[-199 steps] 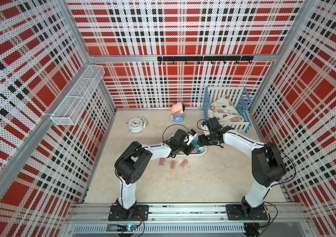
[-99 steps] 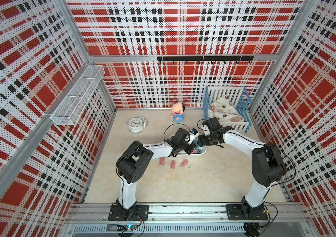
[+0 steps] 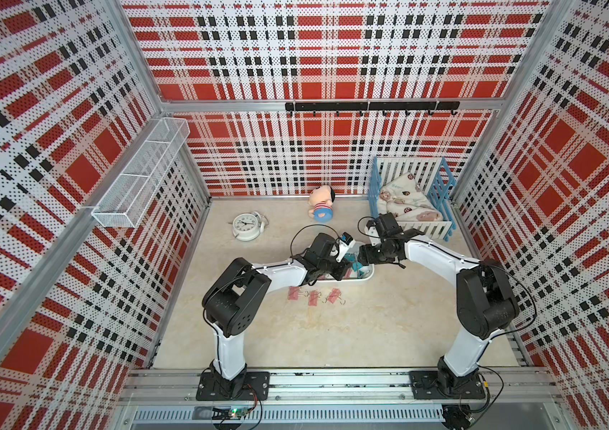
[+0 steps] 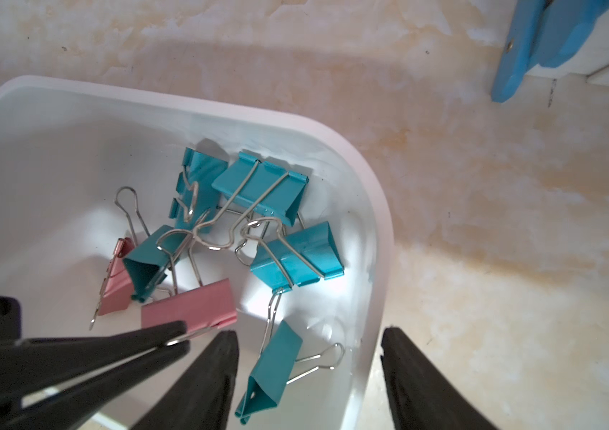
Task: Take out the binder clips from the storage box
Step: Pick up the binder clip from the storage box.
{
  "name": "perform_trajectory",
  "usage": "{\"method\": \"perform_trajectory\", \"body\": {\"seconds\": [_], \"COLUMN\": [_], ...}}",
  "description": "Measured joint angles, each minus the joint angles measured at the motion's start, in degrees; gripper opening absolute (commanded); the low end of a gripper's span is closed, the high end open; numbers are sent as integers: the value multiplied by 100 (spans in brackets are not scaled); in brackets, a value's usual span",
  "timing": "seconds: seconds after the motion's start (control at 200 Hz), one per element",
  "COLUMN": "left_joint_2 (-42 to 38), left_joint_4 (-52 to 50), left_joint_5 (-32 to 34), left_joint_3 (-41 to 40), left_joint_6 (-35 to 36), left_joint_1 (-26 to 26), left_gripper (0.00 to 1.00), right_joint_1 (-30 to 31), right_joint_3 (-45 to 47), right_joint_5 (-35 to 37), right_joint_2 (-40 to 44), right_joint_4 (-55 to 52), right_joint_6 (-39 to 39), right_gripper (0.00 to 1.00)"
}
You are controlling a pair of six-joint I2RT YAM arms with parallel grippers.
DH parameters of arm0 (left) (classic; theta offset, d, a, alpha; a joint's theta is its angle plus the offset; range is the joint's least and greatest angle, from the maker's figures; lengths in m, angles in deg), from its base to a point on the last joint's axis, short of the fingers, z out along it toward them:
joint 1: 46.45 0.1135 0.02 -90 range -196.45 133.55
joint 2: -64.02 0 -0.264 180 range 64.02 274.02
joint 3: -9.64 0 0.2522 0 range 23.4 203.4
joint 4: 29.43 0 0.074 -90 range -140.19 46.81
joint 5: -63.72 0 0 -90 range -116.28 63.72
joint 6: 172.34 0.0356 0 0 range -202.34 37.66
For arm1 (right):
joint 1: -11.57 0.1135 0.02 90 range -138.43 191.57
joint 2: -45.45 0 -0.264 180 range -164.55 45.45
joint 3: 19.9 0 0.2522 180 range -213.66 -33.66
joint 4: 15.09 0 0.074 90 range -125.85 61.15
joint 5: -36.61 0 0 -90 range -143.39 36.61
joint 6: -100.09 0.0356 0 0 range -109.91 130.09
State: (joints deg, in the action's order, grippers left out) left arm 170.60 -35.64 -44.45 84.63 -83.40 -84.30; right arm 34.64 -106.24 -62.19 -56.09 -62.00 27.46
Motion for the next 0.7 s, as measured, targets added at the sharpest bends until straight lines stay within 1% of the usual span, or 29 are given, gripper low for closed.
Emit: {"method": "perform_trajectory", "body": {"seconds": [0.18, 0.431, 0.586, 0.701], "left_joint_2": [-625, -1279, -1971, -2699], "left_joint_4": [247, 662, 870, 918], "left_joint_5": [210, 232, 219, 234], "left_joint_3": [-446, -872, -1504, -2085], "left_joint_6": [-146, -361, -553, -713], "left_joint_1": [96, 133, 181, 181], "left_gripper": [0, 0, 0, 0], "right_joint_1": [-2, -2, -2, -2], "right_joint_3": [0, 0, 0, 0], "right_joint_5": [-2, -20, -26, -50], "right_joint_2": [0, 0, -2, -2], "right_joint_4": [4, 7, 7, 11], "right_joint_6": [-2, 0, -2, -2], "right_gripper": [68, 68, 68, 68]}}
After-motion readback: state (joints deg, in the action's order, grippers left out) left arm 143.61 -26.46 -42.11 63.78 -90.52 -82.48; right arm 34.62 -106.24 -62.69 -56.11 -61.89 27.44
